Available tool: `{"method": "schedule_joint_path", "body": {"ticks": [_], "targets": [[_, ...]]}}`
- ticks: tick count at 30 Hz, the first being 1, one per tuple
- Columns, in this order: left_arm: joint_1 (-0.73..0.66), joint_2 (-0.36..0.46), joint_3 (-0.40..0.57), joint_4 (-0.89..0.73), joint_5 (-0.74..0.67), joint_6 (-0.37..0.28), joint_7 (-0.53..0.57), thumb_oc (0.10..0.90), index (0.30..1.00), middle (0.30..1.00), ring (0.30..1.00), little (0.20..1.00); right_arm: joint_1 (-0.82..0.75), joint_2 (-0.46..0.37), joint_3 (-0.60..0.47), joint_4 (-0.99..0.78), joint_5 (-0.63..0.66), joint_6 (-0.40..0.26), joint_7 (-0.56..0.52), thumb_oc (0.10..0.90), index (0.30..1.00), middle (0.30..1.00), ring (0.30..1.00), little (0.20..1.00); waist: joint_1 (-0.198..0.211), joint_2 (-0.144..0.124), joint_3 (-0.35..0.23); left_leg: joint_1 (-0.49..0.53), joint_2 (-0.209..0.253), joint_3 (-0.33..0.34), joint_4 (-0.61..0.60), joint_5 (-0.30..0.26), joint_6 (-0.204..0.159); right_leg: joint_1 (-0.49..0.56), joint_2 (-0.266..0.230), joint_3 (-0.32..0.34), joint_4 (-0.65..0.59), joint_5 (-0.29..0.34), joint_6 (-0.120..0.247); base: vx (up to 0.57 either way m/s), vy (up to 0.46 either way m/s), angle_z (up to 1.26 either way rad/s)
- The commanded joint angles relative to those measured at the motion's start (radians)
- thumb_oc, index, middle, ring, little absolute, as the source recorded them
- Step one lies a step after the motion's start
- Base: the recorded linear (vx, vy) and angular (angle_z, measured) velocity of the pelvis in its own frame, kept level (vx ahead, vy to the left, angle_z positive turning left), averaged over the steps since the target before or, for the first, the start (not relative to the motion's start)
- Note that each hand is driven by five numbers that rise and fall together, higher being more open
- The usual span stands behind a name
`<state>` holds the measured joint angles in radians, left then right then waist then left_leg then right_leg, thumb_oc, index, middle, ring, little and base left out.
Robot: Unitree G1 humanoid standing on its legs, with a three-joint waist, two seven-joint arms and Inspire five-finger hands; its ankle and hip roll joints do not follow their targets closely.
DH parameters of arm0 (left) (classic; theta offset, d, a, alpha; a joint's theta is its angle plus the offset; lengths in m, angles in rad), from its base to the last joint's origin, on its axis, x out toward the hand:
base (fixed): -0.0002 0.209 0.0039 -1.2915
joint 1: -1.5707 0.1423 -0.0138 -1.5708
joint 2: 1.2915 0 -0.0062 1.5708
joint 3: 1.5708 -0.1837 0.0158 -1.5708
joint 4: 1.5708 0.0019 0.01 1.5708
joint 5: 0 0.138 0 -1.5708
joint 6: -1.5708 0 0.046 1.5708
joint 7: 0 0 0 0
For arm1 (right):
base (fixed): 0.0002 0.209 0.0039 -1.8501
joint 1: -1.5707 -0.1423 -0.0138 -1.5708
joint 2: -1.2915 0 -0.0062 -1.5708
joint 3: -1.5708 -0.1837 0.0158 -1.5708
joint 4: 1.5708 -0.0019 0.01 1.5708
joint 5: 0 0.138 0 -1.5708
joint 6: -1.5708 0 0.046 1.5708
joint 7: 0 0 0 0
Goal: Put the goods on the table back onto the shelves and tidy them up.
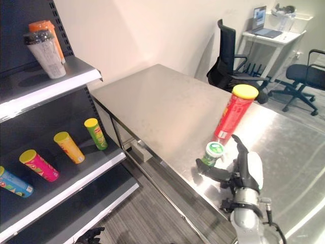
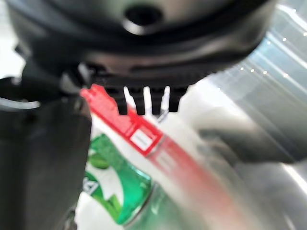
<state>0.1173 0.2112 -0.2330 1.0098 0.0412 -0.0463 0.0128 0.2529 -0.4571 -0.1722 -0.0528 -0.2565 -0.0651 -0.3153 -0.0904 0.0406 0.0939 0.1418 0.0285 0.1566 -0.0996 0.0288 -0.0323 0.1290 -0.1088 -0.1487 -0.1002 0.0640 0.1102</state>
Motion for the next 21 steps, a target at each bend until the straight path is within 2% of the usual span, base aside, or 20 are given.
{"method": "schedule_joint_path", "body": {"ticks": [1,4,5,6,21], "targets": [[-0.083,0.064,0.008,0.024,0.011,-0.039,0.011,0.800,0.900,0.900,0.900,0.900,-0.160,-0.041,-0.050,-0.021,0.010,-0.058,-0.055,0.800,0.900,0.900,0.900,0.900,0.034,-0.029,-0.016,0.036,0.040,0.032,0.012,-0.088,-0.032,0.005,-0.062,-0.032,0.013,-0.025,0.069,0.01,-0.005,0.04],[-0.081,0.064,0.009,0.024,0.012,-0.039,0.010,0.800,0.900,0.900,0.900,0.900,-0.163,-0.043,-0.049,-0.016,0.011,-0.057,-0.056,0.776,0.865,0.865,0.865,0.865,0.035,-0.030,-0.015,0.034,0.040,0.030,0.012,-0.088,-0.033,0.005,-0.061,-0.032,0.013,-0.026,0.069,0.00,-0.002,0.04],[-0.080,0.064,0.011,0.027,0.012,-0.038,0.011,0.800,0.900,0.900,0.900,0.900,-0.164,-0.044,-0.048,-0.014,0.011,-0.057,-0.055,0.461,0.392,0.392,0.392,0.392,0.037,-0.029,-0.016,0.033,0.041,0.030,0.012,-0.087,-0.033,0.005,-0.061,-0.034,0.013,-0.026,0.068,0.00,0.001,0.04],[-0.079,0.064,0.011,0.027,0.012,-0.039,0.012,0.800,0.900,0.900,0.900,0.900,-0.165,-0.042,-0.048,-0.016,0.012,-0.057,-0.055,0.400,0.300,0.300,0.300,0.300,0.037,-0.029,-0.016,0.033,0.041,0.030,0.012,-0.087,-0.034,0.005,-0.061,-0.034,0.013,-0.026,0.068,0.00,0.000,0.00],[-0.077,0.062,0.027,0.033,0.009,-0.037,0.016,0.800,0.900,0.900,0.900,0.900,-0.148,-0.046,-0.070,-0.032,0.011,-0.056,-0.045,0.400,0.300,0.300,0.300,0.300,0.035,-0.032,-0.016,0.031,0.042,0.030,0.012,-0.086,-0.035,0.003,-0.059,-0.037,0.013,-0.024,0.068,0.00,0.000,0.00]]}}
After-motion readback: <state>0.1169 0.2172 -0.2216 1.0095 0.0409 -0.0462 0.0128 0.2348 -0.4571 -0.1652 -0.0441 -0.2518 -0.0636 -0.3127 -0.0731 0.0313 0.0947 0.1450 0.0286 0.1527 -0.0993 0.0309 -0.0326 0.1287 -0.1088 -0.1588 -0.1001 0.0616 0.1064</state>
